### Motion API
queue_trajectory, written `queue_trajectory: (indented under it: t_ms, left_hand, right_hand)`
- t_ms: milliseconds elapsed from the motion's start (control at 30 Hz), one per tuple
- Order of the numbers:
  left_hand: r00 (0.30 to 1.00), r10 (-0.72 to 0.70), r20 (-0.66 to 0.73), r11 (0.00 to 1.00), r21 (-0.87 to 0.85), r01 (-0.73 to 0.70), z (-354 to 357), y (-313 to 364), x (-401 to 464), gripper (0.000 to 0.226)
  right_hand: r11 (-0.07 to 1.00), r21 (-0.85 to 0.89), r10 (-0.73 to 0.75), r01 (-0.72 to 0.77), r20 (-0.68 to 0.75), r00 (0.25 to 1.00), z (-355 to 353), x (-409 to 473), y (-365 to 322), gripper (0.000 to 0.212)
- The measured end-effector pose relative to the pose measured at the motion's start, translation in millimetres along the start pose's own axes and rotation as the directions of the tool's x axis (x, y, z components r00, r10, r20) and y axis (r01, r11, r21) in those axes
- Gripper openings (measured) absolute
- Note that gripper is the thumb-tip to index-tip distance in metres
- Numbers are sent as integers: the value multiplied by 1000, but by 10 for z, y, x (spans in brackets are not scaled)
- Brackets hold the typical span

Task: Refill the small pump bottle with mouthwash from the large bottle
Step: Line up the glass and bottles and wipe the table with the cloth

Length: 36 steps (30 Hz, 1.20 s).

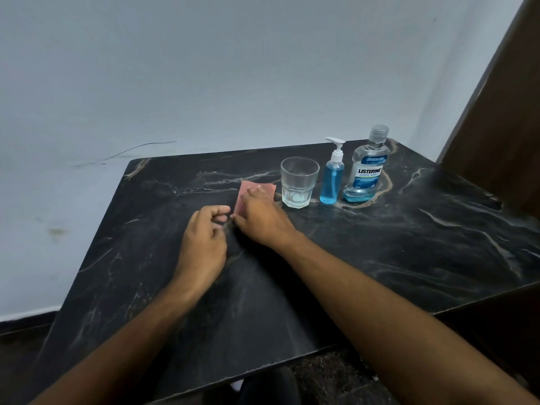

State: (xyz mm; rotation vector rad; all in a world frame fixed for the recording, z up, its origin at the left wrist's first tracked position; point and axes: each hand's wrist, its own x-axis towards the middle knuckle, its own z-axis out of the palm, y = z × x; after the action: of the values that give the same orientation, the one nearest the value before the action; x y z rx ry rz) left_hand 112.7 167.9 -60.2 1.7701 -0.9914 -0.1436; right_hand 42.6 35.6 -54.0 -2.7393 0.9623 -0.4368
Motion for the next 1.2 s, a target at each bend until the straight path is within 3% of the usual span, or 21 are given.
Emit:
queue_trajectory:
  t_ms: [67,133,267,400,500,633,667,800,900,1033,1200]
  left_hand:
    - [1000,0,20,998,-68,1,-69,18,-77,42]
    - [997,13,70,996,-84,-7,-112,24,-143,41]
    - [995,69,67,997,23,-71,-130,12,-205,40]
    - [993,20,114,995,92,-30,-72,53,-198,39]
    - [985,-7,171,995,96,-10,16,125,-239,40]
    - [957,22,288,995,90,-50,152,203,-409,39]
    - [953,32,301,994,90,-62,186,219,-438,39]
    - [965,80,250,987,116,-111,301,289,-431,35]
    - [965,86,246,985,127,-120,398,318,-354,35]
    - [929,108,355,954,227,-197,611,339,-263,42]
    - [862,116,493,931,247,-267,829,461,-206,49]
  right_hand:
    - [995,-74,76,-74,26,997,92,75,-47,77]
    - [986,-110,134,-123,99,986,167,131,-79,82]
    - [986,-162,61,-37,148,987,68,54,-94,53]
    - [999,-8,36,-35,220,975,-227,-355,-130,30]
    - [1000,-9,-1,3,240,971,-411,-909,-169,24]
    - [994,-80,91,-76,205,974,-577,-1510,-60,18]
    - [991,-71,125,-112,228,966,-578,-1539,-31,22]
    - [980,-18,198,-198,201,959,-353,-1382,-2,75]
    - [977,-126,191,-174,137,972,-107,-1291,96,72]
    - [979,-142,158,-148,65,985,-60,-1243,414,60]
    - [934,-183,319,-307,41,947,-400,-1300,1203,61]
